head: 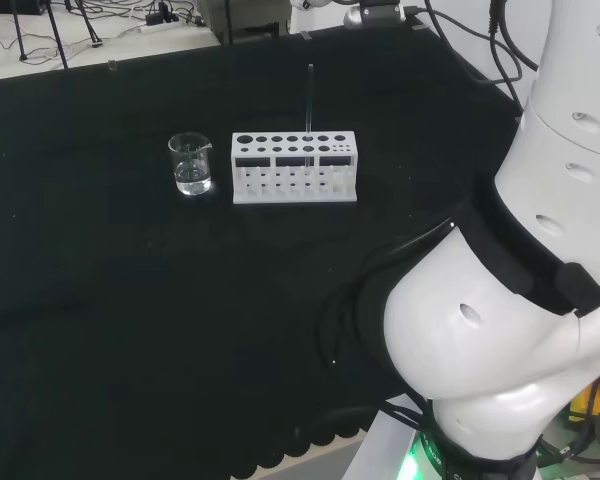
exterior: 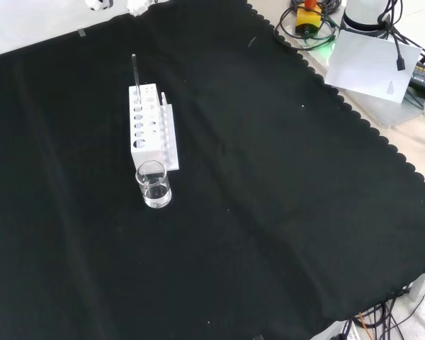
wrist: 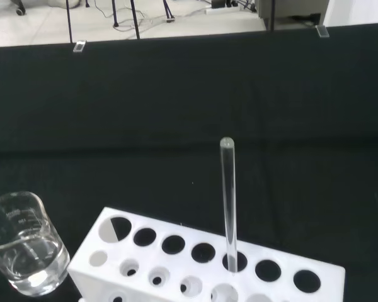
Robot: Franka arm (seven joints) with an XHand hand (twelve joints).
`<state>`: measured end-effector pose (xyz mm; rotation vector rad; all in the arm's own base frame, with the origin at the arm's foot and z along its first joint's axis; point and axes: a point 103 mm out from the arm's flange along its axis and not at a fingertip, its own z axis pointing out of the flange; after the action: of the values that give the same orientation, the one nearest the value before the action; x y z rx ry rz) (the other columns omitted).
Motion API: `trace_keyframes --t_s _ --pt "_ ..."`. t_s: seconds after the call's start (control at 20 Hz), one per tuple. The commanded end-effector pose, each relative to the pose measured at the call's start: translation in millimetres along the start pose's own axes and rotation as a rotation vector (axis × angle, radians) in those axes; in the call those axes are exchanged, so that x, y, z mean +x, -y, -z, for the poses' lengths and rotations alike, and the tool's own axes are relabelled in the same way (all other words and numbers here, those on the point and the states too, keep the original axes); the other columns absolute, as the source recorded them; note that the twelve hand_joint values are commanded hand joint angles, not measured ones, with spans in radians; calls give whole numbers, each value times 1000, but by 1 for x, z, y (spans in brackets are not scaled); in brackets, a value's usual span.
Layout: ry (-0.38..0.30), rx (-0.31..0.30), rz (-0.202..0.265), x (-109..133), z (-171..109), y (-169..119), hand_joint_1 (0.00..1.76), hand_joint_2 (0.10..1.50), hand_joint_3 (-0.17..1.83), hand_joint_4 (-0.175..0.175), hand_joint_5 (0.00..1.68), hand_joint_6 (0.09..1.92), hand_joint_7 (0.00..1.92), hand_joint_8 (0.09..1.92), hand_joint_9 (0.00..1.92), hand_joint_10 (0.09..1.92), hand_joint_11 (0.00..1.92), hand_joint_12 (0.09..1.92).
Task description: Take the glass rod from the white test tube rack.
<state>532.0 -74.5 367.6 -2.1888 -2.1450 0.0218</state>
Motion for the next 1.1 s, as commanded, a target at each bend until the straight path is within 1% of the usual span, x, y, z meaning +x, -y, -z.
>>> trace_keyframes --t_s 0.05,0.15,0.25,0.3,0.5,0.75,1.1 --pt "-15 42 15 -1 -44 -13 577 1282 -175 -91 479 378 588 859 792 773 285 1382" --pt "-4 60 22 4 -56 -14 574 1287 -175 -98 448 609 615 862 816 776 294 1382" --pt "-8 75 22 5 -65 -15 571 1292 -175 -101 436 738 633 867 830 781 297 1382" --pt "-6 81 21 6 -68 -16 569 1294 -175 -101 433 774 640 869 836 784 299 1382" --pt "-1 100 11 7 -78 -16 563 1301 -175 -102 433 821 660 875 850 791 306 1383" --pt "14 113 11 10 -85 -15 558 1309 -175 -104 429 847 693 879 875 796 331 1378" --pt "21 165 -4 8 -108 -17 561 1314 -175 -113 443 889 807 866 988 792 443 1350"
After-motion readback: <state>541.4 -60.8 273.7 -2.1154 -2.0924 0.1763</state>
